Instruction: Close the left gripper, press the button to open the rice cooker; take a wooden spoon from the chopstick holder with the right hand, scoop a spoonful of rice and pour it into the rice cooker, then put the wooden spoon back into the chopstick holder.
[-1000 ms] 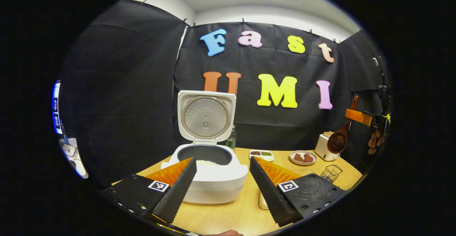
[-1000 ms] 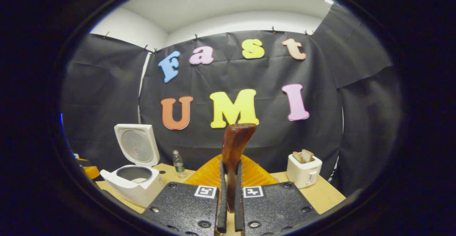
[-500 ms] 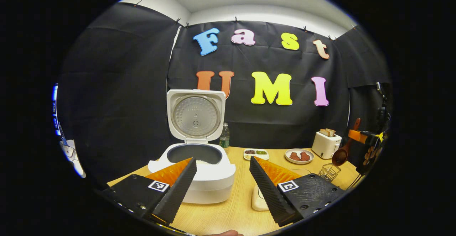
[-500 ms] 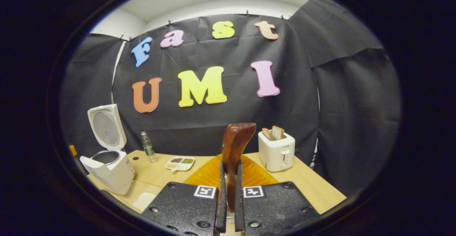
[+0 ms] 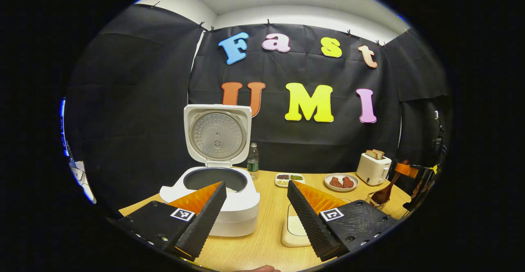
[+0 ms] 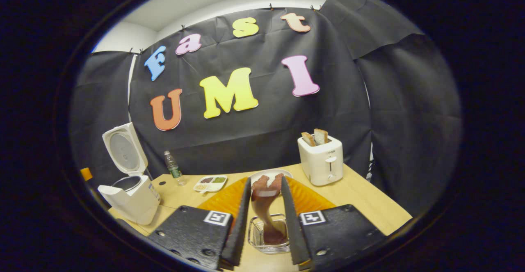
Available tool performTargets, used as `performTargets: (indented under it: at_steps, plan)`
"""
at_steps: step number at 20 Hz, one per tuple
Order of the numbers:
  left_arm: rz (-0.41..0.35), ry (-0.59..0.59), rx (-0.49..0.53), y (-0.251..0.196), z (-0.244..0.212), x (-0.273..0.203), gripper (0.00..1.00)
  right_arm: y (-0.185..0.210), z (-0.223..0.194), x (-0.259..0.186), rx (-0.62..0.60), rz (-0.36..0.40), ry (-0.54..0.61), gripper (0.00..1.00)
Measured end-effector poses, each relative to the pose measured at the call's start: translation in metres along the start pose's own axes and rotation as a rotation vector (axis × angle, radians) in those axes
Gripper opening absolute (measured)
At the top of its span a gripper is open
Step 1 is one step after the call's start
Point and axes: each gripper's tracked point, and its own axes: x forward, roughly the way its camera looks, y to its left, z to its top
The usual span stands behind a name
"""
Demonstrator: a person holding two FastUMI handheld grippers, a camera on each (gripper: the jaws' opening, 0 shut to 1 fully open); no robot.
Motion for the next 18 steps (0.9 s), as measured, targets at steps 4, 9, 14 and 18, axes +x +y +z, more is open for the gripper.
performTargets:
  at_steps: [4, 9, 14, 18]
  plan:
    - [0.016, -0.015, 0.002, 0.005, 0.010, 0.008, 0.95, -0.011, 0.018, -0.008, -0.044, -0.046, -0.054, 0.77]
    - [0.017, -0.027, -0.010, 0.014, 0.027, 0.021, 0.95, -0.016, 0.025, -0.018, -0.057, -0.055, -0.073, 0.93]
    - [0.036, -0.049, 0.009, 0.037, 0.057, 0.046, 0.95, -0.012, 0.030, -0.030, -0.056, -0.036, -0.086, 0.93]
    - [0.055, -0.062, 0.012, 0.062, 0.083, 0.076, 0.95, -0.007, 0.049, -0.050, -0.087, -0.027, -0.142, 1.00]
